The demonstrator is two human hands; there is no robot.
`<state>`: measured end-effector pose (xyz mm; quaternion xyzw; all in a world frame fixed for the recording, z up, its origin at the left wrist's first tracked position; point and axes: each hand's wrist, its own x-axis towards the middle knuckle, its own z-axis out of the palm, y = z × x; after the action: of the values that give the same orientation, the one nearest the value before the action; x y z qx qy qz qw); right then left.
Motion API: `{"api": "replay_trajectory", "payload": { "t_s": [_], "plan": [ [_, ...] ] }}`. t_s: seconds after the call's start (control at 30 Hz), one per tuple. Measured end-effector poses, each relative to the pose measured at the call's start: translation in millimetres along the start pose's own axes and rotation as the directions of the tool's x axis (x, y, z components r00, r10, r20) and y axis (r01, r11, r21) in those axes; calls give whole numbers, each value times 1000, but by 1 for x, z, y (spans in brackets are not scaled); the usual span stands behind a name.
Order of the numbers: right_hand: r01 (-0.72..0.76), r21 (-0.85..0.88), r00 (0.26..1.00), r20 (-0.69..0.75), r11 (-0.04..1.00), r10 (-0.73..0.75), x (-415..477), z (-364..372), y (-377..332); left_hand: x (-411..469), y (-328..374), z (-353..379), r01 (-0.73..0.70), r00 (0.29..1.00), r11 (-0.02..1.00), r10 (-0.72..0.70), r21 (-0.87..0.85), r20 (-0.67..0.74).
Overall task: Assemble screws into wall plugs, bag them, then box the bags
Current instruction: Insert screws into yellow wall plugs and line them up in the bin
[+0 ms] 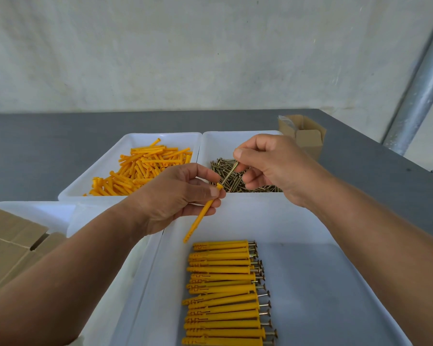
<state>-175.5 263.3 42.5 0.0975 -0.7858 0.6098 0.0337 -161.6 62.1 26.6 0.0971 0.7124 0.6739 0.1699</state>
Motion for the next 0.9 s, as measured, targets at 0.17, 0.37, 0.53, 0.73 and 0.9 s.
{"api": "replay_trajectory", "payload": {
  "t_s": [0.17, 0.37, 0.53, 0.73, 0.9],
  "plan": [
    [9, -166, 1000, 19, 986, -6, -2, 2, 0, 0, 0, 0, 3, 1000, 1000, -3, 11, 0],
    [47, -321, 993, 120, 946, -9, -8, 7, -4, 0, 0, 1, 3, 1000, 999, -3, 48, -7],
    [180, -525, 971, 228, 832, -67, -16, 14, -12, -2, 0, 3, -9, 1000, 993, 10, 116, -7],
    [346, -731, 912, 408, 588, -30, -23, 15, -19, -3, 1, 6, -22, 1000, 978, 24, 207, -6],
    [423, -772, 892, 448, 474, -66, -24, 17, -18, -3, 2, 9, -30, 1000, 955, 30, 296, 4]
  ]
}}
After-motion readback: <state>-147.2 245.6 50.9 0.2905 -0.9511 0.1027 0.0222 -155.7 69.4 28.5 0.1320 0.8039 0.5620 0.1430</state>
